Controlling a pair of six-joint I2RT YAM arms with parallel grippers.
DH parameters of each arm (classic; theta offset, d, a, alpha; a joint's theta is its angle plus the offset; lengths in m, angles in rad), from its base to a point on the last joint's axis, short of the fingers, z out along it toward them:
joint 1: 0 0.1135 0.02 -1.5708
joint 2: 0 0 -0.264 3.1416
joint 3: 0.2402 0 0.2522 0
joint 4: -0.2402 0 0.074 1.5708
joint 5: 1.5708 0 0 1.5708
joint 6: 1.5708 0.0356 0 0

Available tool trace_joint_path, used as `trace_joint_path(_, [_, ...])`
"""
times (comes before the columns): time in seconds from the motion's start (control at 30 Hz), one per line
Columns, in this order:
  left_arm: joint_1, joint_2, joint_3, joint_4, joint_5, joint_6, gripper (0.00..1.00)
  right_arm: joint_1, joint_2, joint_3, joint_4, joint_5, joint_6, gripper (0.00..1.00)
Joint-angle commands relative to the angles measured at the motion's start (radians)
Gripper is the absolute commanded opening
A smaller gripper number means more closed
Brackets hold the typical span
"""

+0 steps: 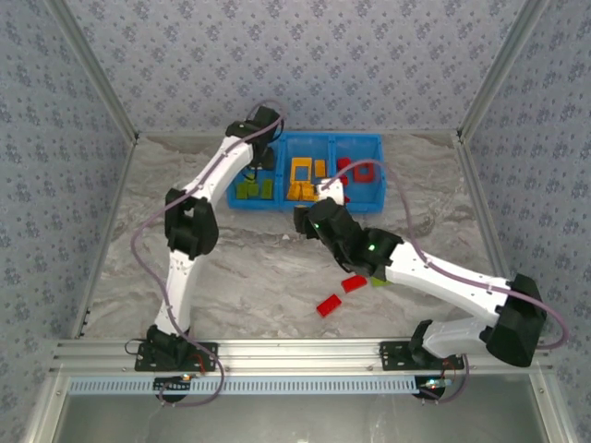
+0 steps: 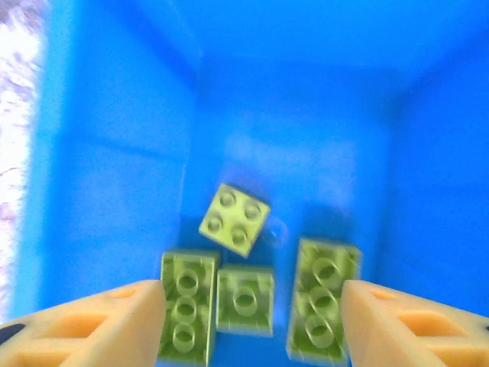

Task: Sort the legos into containers by color

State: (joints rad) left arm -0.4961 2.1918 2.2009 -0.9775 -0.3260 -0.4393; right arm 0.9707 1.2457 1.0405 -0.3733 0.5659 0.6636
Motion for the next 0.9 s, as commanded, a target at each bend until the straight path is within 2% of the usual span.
trace_joint_path(0.0, [-0.08, -0.289, -0.193, 0.102, 0.062, 0.001, 0.66, 0.003, -0.032, -0.048, -0.395, 0.035, 0.427, 0.62])
trace_joint_path(0.13, [-0.192, -0.611, -0.609, 0.32, 0.232, 0.043, 0.72, 0.006, -0.022, -0.119, -0.48, -0.035, 0.649, 0.64])
trace_joint_path(0.23, [-0.288, -0.799, -0.819, 0.41, 0.368, 0.065, 0.73, -0.012, -0.004, -0.165, -0.458, -0.08, 0.739, 0.69])
trace_joint_path(0.3, [-0.369, -0.891, -0.921, 0.437, 0.406, 0.067, 0.74, -0.043, 0.012, -0.199, -0.423, -0.133, 0.785, 0.73])
trace_joint_path(0.4, [-0.492, -0.989, -1.039, 0.458, 0.414, 0.046, 0.74, -0.096, 0.038, -0.245, -0.35, -0.205, 0.816, 0.74])
trace_joint_path(0.53, [-0.618, -1.061, -1.151, 0.481, 0.362, -0.004, 0.74, -0.157, 0.068, -0.302, -0.279, -0.282, 0.861, 0.75])
trace_joint_path(0.67, [-0.681, -1.096, -1.205, 0.498, 0.313, -0.043, 0.74, -0.182, 0.082, -0.341, -0.206, -0.325, 0.887, 0.73])
trace_joint_path(0.87, [-0.706, -1.1, -1.208, 0.483, 0.282, -0.059, 0.73, -0.184, 0.106, -0.36, -0.208, -0.36, 0.935, 0.65])
